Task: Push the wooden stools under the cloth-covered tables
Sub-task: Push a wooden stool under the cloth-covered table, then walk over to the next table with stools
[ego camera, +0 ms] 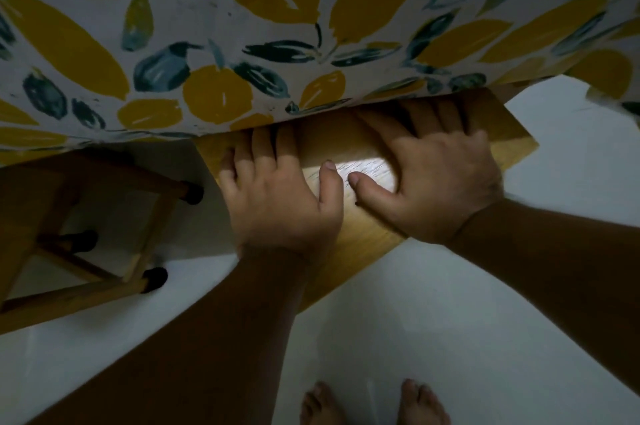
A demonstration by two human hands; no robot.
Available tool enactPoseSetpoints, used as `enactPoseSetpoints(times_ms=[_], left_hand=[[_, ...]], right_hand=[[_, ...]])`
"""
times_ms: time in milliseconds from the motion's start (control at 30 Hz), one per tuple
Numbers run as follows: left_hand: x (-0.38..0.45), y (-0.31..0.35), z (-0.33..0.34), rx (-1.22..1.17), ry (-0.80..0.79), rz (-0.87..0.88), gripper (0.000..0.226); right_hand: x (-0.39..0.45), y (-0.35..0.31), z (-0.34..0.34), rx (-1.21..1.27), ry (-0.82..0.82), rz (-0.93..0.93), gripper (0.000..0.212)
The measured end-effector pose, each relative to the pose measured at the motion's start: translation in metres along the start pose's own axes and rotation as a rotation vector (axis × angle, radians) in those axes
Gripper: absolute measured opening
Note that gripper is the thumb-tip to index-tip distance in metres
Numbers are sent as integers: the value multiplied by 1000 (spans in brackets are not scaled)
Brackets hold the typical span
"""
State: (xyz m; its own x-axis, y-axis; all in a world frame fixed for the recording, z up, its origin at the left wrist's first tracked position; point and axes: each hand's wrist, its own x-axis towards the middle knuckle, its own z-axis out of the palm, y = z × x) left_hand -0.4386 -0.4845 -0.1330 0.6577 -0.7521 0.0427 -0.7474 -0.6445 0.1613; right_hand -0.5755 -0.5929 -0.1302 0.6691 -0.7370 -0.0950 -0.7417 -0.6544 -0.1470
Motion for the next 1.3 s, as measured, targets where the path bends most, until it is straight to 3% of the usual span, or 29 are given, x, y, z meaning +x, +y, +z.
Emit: enactPoseSetpoints(times_ms=[233, 300, 433, 667, 1000, 1300], left_hand=[[-9, 3, -1, 47, -56, 21, 70], [-12, 4, -3, 37, -75, 20, 70], [-19, 16, -31, 13, -265, 12, 67], [-78, 61, -178, 22, -419, 418, 69], [-87, 196, -395, -92, -369, 623, 68], [-33, 337, -427, -109, -320, 718, 64]], right_hand=[[-7, -4, -2, 12, 42, -8, 83], [-12, -8, -8, 1, -11, -8, 82], [-40, -9, -39, 26, -130, 50, 82], [-132, 13, -178, 76, -172, 276, 81], [-226, 63, -426, 112, -72, 510, 73], [-206, 171, -488, 92, -99, 589, 76]])
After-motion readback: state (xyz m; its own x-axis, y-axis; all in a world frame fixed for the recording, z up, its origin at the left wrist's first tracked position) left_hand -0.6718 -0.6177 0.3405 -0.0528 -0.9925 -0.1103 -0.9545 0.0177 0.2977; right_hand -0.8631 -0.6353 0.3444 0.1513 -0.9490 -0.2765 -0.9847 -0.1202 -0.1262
